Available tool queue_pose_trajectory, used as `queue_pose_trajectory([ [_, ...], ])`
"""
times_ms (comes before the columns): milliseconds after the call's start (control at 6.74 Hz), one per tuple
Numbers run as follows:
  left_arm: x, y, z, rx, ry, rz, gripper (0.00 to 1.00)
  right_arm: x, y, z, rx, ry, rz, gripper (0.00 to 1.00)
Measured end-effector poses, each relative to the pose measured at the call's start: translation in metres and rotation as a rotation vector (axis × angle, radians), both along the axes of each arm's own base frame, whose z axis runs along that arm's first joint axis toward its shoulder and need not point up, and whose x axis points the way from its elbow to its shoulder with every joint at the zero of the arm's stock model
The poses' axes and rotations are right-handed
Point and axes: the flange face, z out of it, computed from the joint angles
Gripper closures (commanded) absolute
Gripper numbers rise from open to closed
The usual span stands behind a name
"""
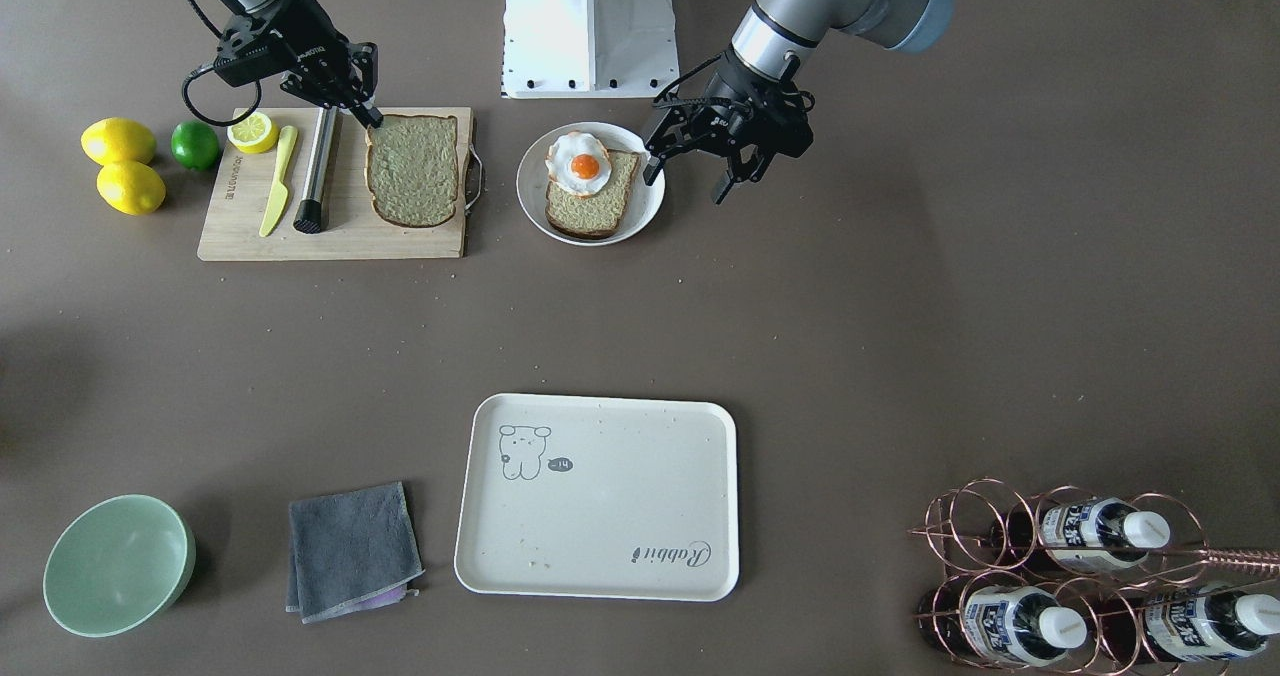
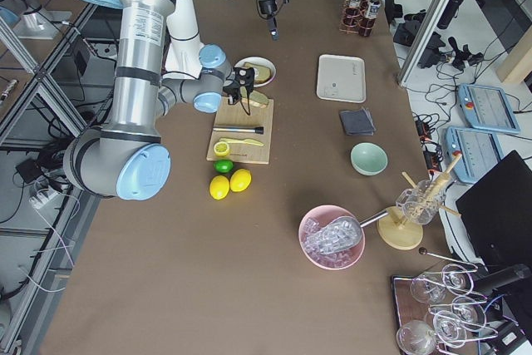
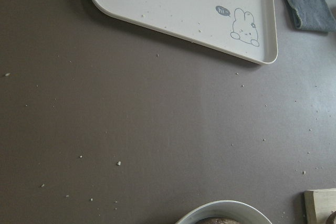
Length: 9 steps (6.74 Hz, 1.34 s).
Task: Make sandwich and place on tray
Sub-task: 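Carry the bread slice over the plate and lay it on the egg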
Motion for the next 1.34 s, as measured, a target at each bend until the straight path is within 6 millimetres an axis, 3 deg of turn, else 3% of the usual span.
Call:
queue_pose_trajectory([
  [148,0.000,0.000,0.000,0.000,0.001,0.001,0.01,0.002,-0.005,-0.026,-0.009,-0.009,-0.005,1.00],
  [445,0.000,0.001,0.000,0.001,0.001,0.009,0.01,-0.028,-0.015,-0.092,-0.055,-0.020,0.009,1.00],
  [594,-0.001,0.001,0.001,0.001,0.000,0.012,0.01,-0.048,-0.010,-0.113,-0.093,-0.022,0.037,1.00],
  [1039,-0.003,0.000,0.001,0.003,0.001,0.012,0.01,-0.126,0.024,-0.136,-0.132,-0.029,0.141,1.00],
  [1335,-0.005,0.000,0.001,0.003,0.002,0.011,0.01,-0.164,0.040,-0.144,-0.133,-0.034,0.169,1.00],
])
